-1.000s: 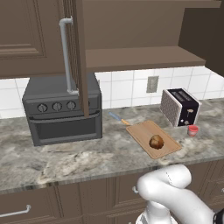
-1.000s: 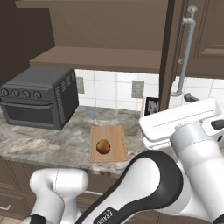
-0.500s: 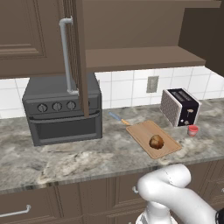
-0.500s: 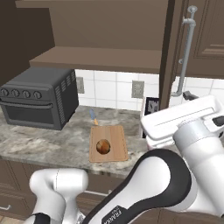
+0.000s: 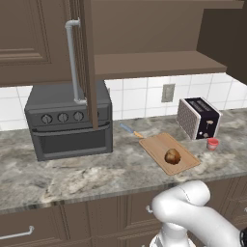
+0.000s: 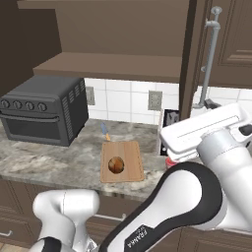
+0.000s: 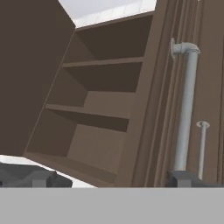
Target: Pick the bread, place it on the cutting board, pick the jam, place it on the counter, and close the cabinet.
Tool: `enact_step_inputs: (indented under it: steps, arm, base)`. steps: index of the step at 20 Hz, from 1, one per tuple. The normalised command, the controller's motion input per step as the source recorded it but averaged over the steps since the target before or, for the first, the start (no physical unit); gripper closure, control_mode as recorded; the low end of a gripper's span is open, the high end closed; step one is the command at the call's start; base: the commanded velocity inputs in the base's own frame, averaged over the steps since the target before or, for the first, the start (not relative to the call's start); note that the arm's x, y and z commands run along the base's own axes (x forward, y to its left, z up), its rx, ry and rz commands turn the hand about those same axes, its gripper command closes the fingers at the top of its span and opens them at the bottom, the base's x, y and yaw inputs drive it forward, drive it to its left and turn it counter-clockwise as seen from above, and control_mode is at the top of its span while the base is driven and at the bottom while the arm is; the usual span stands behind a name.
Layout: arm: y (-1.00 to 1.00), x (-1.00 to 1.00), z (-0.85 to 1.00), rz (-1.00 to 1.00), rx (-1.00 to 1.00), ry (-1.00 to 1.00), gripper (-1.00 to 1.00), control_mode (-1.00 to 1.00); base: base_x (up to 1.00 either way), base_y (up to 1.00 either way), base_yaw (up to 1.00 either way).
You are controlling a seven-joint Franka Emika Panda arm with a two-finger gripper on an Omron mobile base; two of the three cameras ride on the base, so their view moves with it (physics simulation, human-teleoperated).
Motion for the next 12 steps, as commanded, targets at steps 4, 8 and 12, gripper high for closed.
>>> enact_step_inputs:
  steps: [4,8,12]
  arm:
    - [-0.02,0.08,0.0,0.06,0.0,0.0,-1.0,-1.0]
    - [-0.13,0.04,0.0,0.03,0.0,0.0,-1.0,-1.0]
    - [-0.17,0.03,0.0,0.01,0.0,0.0,-1.0,-1.0]
  base:
    - [0.0,0.0,0.0]
    - [0.0,0.0,0.0]
    - [0.0,0.0,0.0]
